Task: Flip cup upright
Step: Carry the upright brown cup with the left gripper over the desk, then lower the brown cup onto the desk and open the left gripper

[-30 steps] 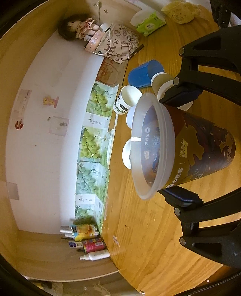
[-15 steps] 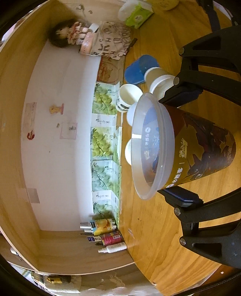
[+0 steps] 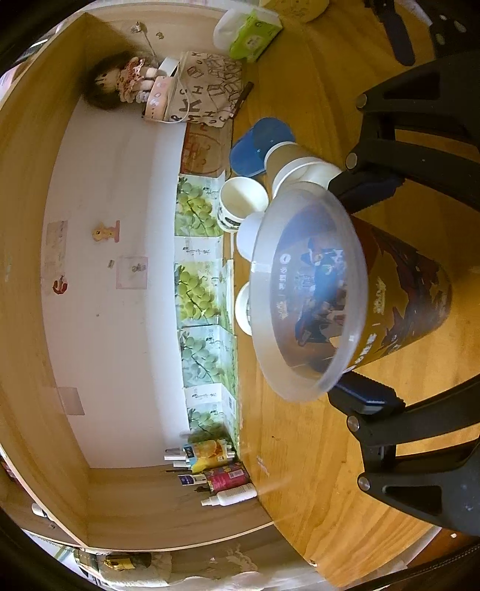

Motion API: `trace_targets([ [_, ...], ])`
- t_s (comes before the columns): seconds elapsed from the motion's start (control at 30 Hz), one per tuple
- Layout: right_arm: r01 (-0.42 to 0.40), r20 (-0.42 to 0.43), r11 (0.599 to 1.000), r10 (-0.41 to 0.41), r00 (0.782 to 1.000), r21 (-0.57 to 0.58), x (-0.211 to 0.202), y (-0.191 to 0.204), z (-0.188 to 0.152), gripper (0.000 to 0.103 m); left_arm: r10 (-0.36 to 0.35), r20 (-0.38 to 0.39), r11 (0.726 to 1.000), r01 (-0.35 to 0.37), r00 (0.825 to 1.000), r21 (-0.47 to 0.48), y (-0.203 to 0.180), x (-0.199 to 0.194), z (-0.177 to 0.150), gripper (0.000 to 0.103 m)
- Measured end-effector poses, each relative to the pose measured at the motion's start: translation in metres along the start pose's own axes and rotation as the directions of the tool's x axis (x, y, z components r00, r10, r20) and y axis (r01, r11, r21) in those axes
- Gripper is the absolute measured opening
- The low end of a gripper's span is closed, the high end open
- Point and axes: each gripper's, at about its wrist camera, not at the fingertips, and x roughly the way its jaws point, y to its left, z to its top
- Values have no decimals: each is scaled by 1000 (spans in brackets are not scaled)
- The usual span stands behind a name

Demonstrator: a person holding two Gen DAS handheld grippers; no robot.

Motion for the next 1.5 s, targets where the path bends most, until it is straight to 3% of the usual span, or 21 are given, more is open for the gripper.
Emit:
trace_targets([
  [0.43,39,49,998,-41,998,53,-8,13,0,72,-79,-87,995,84,993,51,6,-11,-1,80],
  [0.5,46,60,997,-51,997,69,-10,17,-1,77,-115,-105,991,122,988,62,10,-12,-1,80],
  [0.8,79,102,986,-95,990,150,-16,38,-14,80,-201,-169,966,224,965,126,28,-21,-4,89],
  [1.03,114,136,969,-146,980,221,-27,55,-34,81,-213,-262,949,263,941,174,50,-40,-5,89],
  [1.13,117,177,962,-164,970,247,-39,67,-38,82,-205,-305,949,265,930,169,63,-52,6,89],
  [1.27,115,245,957,-182,952,267,-63,85,-40,82,-184,-311,957,242,932,158,74,-70,36,89],
  [1.5,92,375,971,-171,911,220,-118,114,-25,82,-159,-250,980,184,955,81,87,-95,102,89],
])
